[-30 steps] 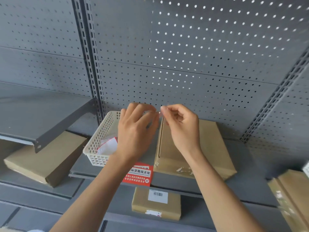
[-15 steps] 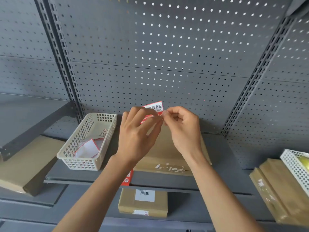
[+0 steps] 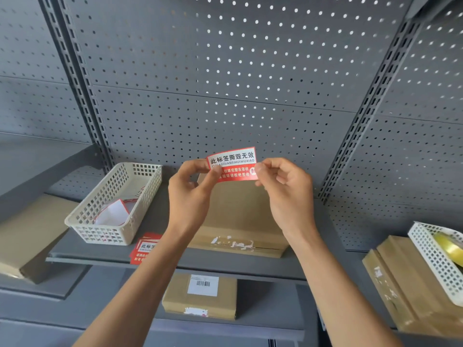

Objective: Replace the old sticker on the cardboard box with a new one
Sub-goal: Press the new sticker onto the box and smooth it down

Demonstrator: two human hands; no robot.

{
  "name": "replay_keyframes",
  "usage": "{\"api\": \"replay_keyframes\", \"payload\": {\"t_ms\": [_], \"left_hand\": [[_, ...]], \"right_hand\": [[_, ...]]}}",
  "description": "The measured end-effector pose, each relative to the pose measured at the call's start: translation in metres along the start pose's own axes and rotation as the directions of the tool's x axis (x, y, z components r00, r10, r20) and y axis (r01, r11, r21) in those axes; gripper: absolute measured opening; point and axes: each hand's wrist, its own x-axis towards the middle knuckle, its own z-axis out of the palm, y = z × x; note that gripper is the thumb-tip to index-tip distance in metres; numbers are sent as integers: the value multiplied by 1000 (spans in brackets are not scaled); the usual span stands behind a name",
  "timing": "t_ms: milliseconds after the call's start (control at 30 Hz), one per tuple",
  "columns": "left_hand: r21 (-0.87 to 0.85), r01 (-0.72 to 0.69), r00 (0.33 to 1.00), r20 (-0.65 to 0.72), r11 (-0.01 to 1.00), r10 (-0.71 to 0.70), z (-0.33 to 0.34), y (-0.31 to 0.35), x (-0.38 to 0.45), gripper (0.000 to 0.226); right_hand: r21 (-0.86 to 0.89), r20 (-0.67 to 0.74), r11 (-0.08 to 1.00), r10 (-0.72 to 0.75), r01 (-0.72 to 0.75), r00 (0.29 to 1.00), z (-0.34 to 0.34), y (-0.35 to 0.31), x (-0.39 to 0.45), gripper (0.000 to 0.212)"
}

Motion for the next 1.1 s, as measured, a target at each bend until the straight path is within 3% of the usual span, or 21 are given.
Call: {"api": "replay_keyframes", "payload": {"t_ms": [233, 600, 967, 1100], "left_hand": [[-92, 34, 999, 4, 995, -34, 4, 11, -11, 14], [54, -24, 999, 43, 998, 22, -11, 17, -10, 12], [21, -47, 995, 92, 999, 45, -24, 18, -17, 14], [39, -62, 992, 111, 997, 57, -24, 17, -18, 14]], "right_hand": [[-35, -16, 999, 25, -25, 1000, -17, 8, -4, 6], [-22, -79, 999, -48, 46, 996, -11, -4, -21, 7], [-146, -110, 989, -21, 5, 994, -7, 4, -34, 8], [-118, -161, 993, -26, 7, 987, -7, 1, -39, 6]]}}
